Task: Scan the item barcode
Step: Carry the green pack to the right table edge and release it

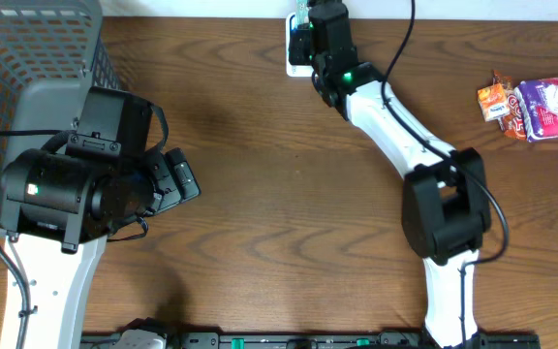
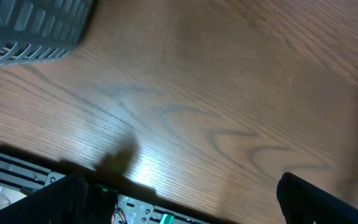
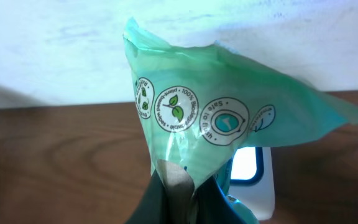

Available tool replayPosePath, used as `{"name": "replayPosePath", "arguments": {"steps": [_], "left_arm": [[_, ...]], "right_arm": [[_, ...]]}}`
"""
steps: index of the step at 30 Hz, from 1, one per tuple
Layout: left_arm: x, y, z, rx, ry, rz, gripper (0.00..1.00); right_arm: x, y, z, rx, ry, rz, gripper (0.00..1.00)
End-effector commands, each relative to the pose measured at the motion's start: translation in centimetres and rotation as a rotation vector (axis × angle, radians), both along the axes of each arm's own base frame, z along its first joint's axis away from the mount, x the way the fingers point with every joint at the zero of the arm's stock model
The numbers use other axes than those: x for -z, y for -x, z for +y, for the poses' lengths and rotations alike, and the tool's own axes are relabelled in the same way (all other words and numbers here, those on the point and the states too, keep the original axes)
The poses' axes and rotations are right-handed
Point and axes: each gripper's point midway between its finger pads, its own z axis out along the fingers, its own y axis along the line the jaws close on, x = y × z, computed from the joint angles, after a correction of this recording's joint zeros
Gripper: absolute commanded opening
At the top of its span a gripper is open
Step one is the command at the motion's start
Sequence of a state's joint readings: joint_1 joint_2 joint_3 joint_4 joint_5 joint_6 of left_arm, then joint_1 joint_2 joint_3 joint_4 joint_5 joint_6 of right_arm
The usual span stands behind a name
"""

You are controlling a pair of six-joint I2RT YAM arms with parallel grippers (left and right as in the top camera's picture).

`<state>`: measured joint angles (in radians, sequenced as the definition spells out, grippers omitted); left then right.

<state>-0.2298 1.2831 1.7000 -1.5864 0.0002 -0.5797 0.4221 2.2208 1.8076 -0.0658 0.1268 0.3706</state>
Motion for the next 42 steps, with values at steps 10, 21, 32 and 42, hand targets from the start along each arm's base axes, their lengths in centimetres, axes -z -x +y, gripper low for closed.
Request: {"name": "replayPosePath", "arguments": {"steps": [10, 21, 32, 42], "left_arm": [[0.0, -0.1, 0.3, -0.013, -0.010, 0.001, 0.98], [0.0, -0.1, 0.3, -0.013, -0.010, 0.001, 0.98], [0.0, -0.1, 0.3, -0.013, -0.010, 0.001, 0.98], [0.0, -0.1, 0.3, -0.013, -0.010, 0.001, 0.98]], "right_arm": [[0.4, -1.6, -6.9, 0.127, 0.047, 0.039, 0.01], [-4.0, 3.3, -21.4, 0.153, 0.395, 0.199, 0.01], [6.2, 11.1, -36.9, 0.304, 0.513, 0.711, 0.01], [6.7, 13.9, -43.8, 0.548, 0.318, 0.760, 0.01]]}}
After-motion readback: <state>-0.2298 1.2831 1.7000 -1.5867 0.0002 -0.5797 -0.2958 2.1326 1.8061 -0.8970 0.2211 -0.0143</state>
